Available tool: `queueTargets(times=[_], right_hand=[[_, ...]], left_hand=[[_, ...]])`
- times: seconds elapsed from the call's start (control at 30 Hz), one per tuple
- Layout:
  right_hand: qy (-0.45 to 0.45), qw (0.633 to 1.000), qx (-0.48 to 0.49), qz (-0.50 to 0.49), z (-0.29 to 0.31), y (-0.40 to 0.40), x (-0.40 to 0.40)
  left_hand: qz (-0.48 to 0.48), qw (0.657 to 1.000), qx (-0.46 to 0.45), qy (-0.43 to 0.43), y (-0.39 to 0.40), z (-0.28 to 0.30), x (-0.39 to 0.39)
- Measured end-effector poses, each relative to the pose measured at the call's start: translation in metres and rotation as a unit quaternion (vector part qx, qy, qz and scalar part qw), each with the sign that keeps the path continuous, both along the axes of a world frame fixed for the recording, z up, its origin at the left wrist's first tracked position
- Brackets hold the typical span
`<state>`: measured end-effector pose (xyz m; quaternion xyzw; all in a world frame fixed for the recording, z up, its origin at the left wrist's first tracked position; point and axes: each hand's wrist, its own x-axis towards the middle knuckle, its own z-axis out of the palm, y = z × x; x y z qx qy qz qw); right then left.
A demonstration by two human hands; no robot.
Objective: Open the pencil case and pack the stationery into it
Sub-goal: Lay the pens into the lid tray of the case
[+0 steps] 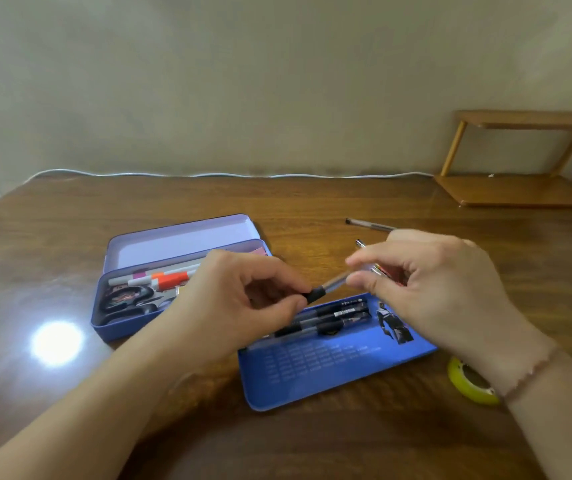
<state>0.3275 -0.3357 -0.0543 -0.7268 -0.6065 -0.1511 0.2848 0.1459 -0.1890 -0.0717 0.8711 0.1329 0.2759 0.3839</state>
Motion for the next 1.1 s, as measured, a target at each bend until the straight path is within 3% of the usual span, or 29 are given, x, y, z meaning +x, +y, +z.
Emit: queueTargets(times=[0.07,0.27,0.43,0.57,0.67,1.1], right_hand=[[-0.053,0.995,-0.085,-0.02,0.0,-0.001,0.001],[-0.026,0.974,-0.226,0.017,0.002,-0.002,-0.008],[-0.031,0.968,-0.25,0.014,-0.004,0.007,-0.013],[0.012,0.973,-0.222,-0.068,-0.002,0.003,0.003],[0.042,0.957,-0.259,-0.12,-0.001,0.002,0.012],[0.171,0.936,-0.282,-0.121,-0.006,0.009,0.009]], left_hand=[[-0.016,0.999,0.025,0.034,0.001,-0.001,-0.001],[-0.082,0.982,0.154,0.075,0.007,-0.003,-0.001],[-0.092,0.962,0.226,0.122,0.011,-0.011,-0.001],[-0.082,0.959,0.237,0.133,0.013,-0.013,-0.001],[-0.074,0.957,0.243,0.138,0.012,-0.013,-0.001],[-0.063,0.96,0.217,0.162,0.012,-0.015,0.0]])
